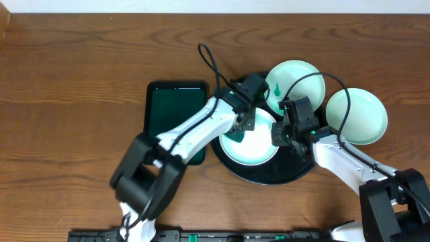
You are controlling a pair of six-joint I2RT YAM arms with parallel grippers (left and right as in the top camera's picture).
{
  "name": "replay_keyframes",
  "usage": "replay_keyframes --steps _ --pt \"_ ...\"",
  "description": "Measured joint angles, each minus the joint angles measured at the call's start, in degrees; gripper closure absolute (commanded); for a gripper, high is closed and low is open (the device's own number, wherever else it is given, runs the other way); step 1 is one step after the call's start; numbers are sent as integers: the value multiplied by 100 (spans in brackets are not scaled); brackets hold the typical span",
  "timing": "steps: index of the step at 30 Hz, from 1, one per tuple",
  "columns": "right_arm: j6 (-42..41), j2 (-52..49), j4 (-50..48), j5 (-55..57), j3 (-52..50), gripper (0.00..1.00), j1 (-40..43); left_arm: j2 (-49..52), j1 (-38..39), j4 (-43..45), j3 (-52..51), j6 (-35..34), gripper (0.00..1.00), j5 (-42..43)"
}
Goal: Clean dirty plates on tray and stack at the side
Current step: 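Carry the sponge left and drop it onto the dark green tray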
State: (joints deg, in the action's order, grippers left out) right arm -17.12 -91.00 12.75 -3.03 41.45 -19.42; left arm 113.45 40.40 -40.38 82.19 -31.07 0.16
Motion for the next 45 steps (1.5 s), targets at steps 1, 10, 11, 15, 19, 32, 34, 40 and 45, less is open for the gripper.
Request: replay_keyframes --steps 1,10,11,15,19,32,34,40,45 --pt "0 0 0 0 0 99 0 96 0 13 0 -15 93 44" --pt "0 0 -7 4 0 99 0 345 -149 127 7 -20 93 1016" --pt "0 0 -11 7 0 99 0 345 -162 122 7 -17 93 1163" --pt "0 0 -17 15 0 99 0 345 -136 92 2 -13 93 1873" --pt "0 0 -13 13 0 99 0 225 -48 61 -26 4 93 2341" --pt "0 0 -11 4 0 99 0 -1582 -942 -798 -81 457 93 2138" --pt "0 0 -11 4 0 99 0 -1631 -1255 -1043 -81 533 93 1895" --pt "0 0 -9 4 0 99 0 -1631 -2238 -1843 -85 944 93 1038" --pt "0 0 -11 4 0 99 0 -1631 -2881 -1965 -151 1261 93 468"
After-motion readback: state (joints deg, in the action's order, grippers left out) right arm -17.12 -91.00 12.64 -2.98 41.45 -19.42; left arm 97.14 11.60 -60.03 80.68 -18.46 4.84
